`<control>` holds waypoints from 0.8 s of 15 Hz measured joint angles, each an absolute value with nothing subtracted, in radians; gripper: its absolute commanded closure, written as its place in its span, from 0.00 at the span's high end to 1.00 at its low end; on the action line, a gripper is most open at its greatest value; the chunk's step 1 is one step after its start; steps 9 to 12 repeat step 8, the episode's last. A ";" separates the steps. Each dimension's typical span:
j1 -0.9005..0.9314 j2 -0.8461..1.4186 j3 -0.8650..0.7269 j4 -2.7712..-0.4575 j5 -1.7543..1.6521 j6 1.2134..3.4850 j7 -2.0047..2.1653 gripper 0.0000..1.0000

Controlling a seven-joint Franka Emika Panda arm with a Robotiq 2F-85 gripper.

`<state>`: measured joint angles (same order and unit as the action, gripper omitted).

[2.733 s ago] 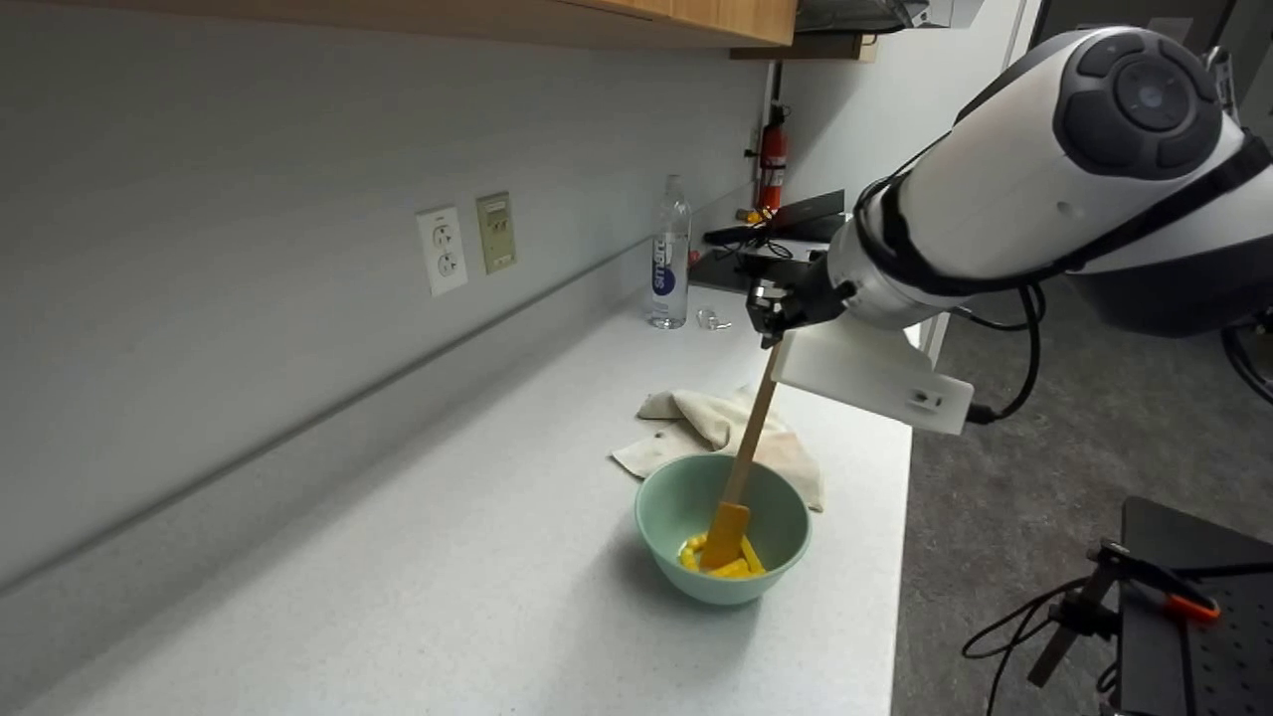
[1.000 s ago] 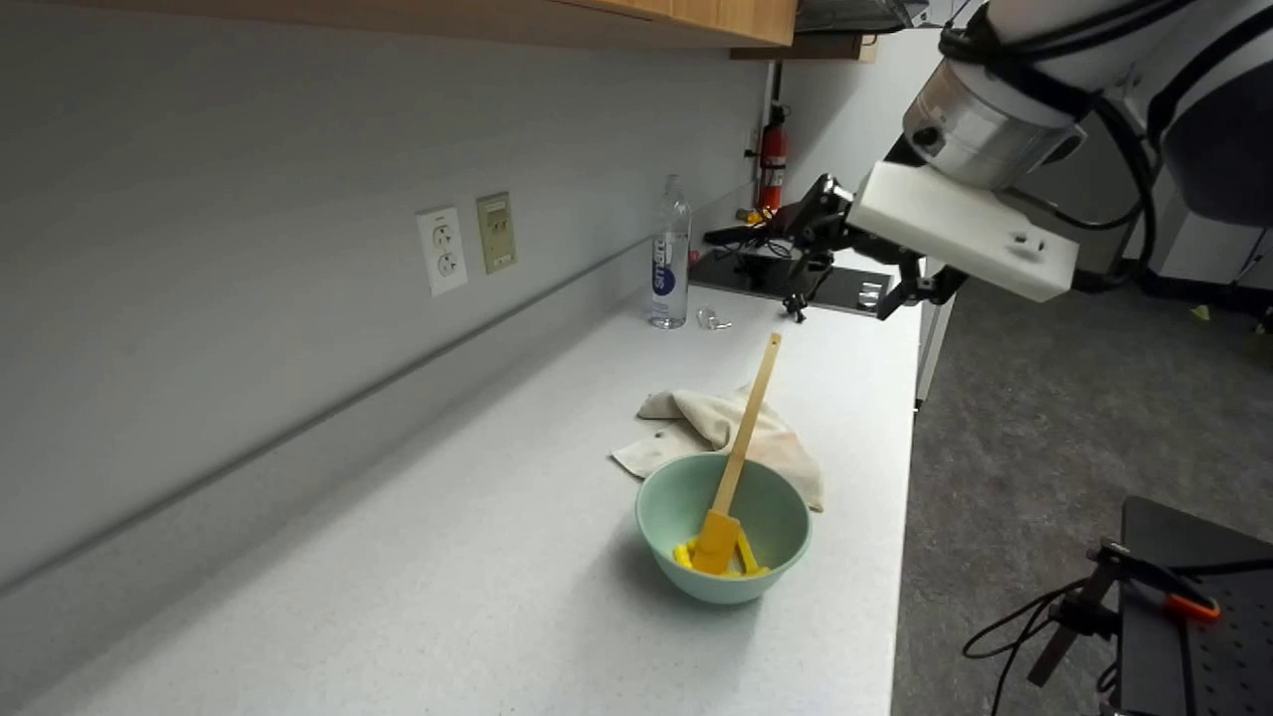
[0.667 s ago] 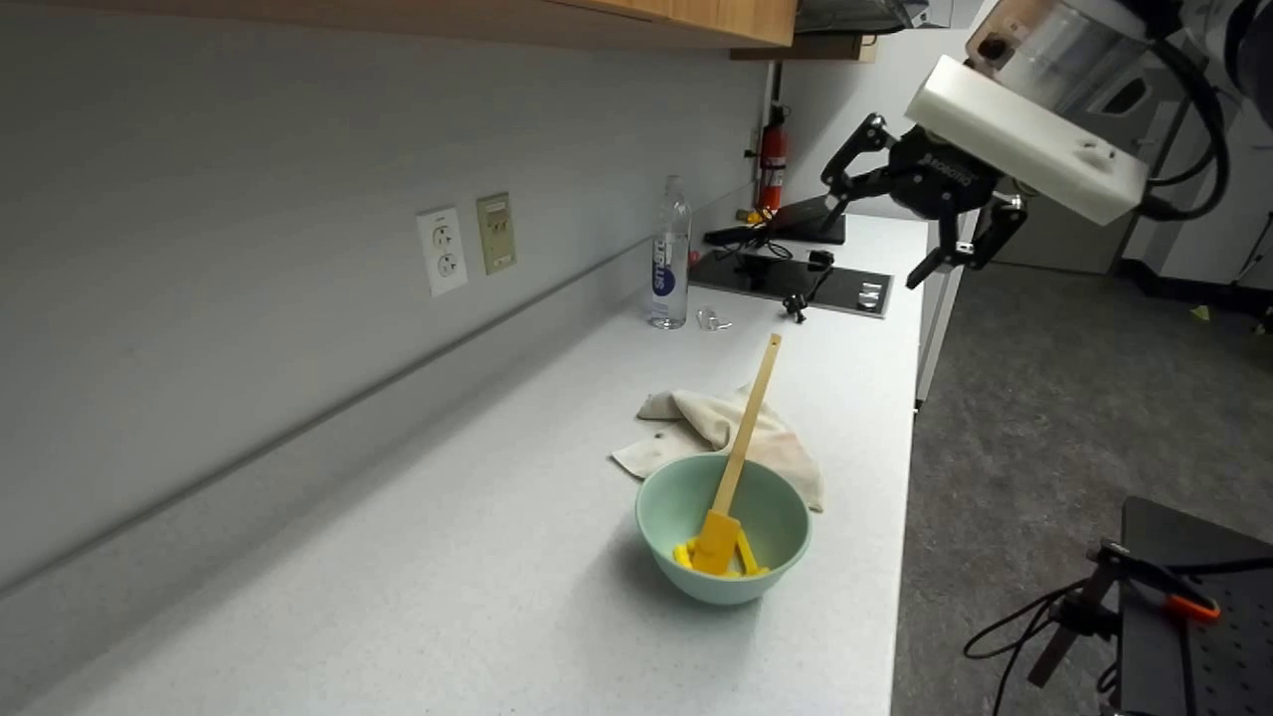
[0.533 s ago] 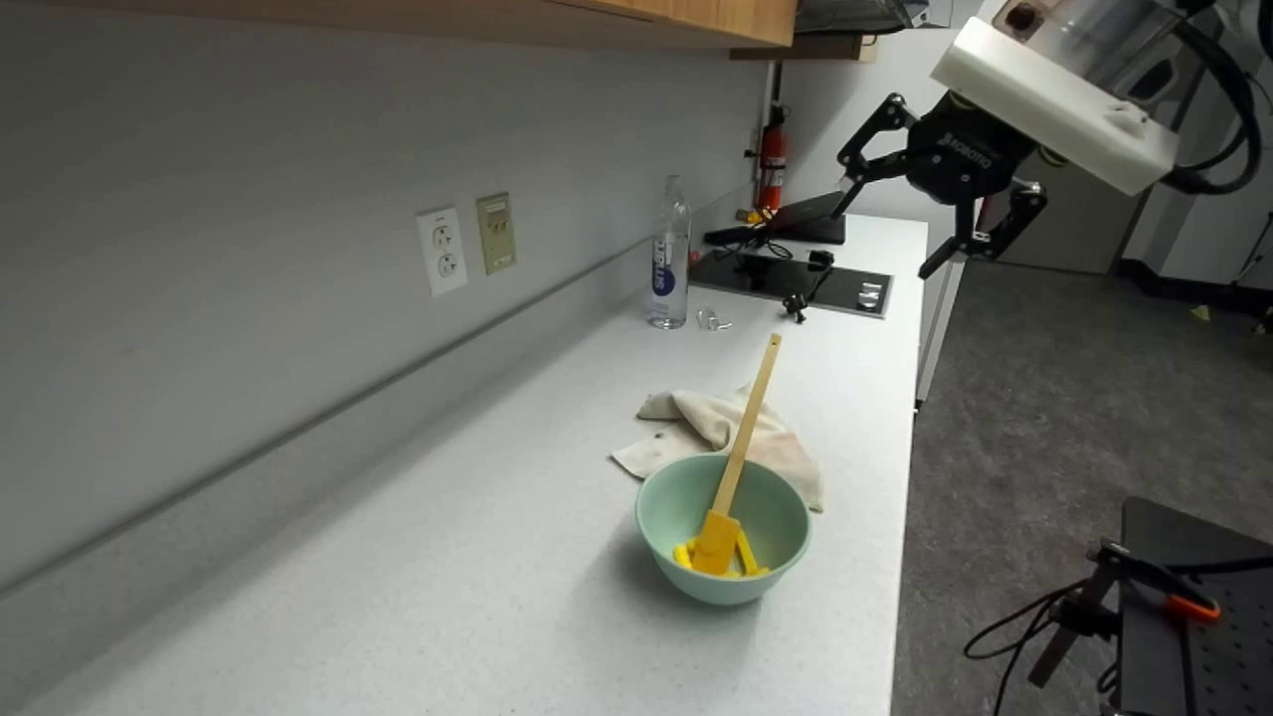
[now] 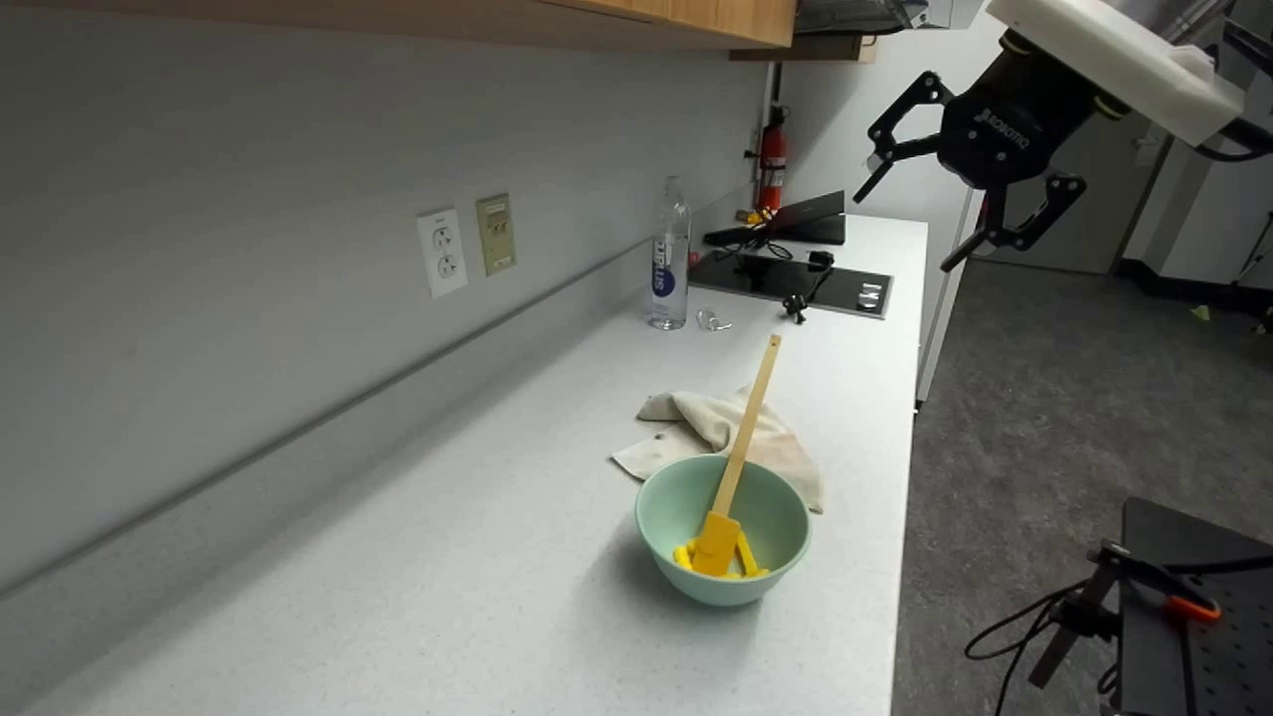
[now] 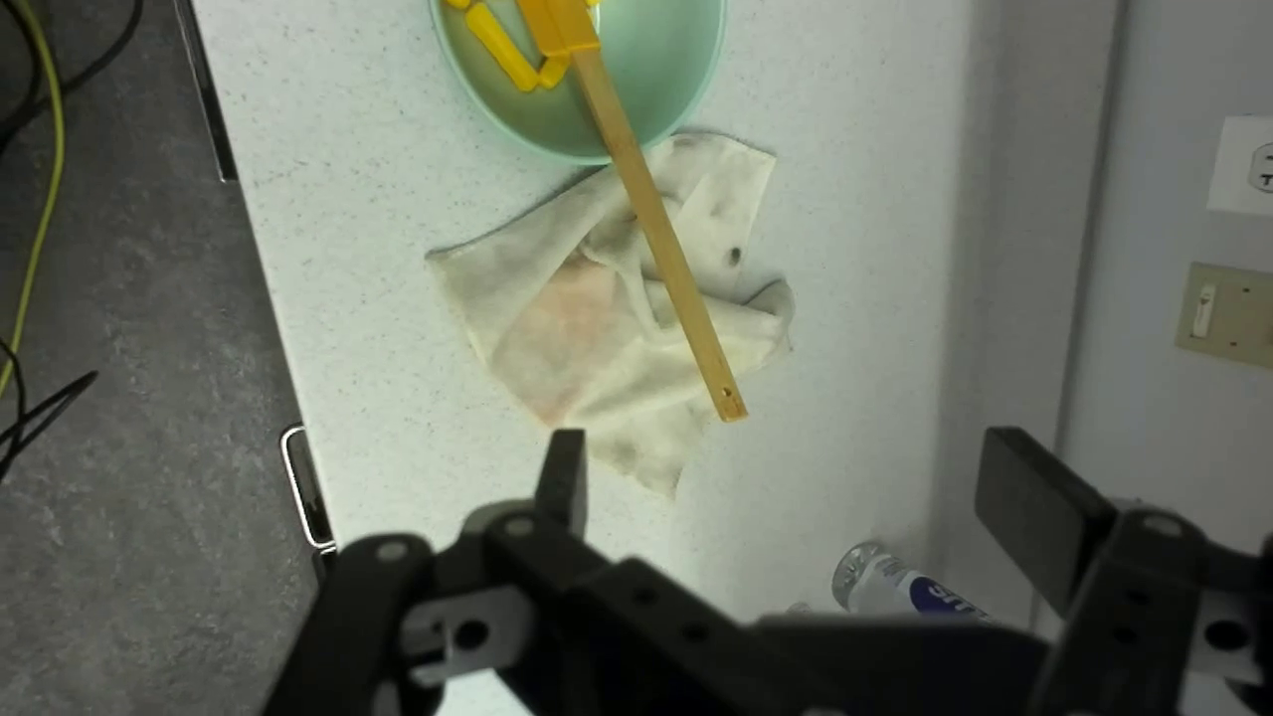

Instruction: Use the spatula to stir the contents in the green bowl

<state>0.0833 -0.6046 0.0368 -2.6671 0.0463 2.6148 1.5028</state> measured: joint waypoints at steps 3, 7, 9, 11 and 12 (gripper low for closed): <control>0.073 -0.599 0.051 -2.667 0.047 2.615 1.503 1.00; 0.072 -0.599 0.051 -2.667 0.047 2.615 1.503 1.00; 0.072 -0.599 0.051 -2.667 0.047 2.615 1.503 1.00; 0.072 -0.599 0.051 -2.667 0.047 2.615 1.503 1.00; 0.072 -0.599 0.051 -2.667 0.047 2.615 1.503 1.00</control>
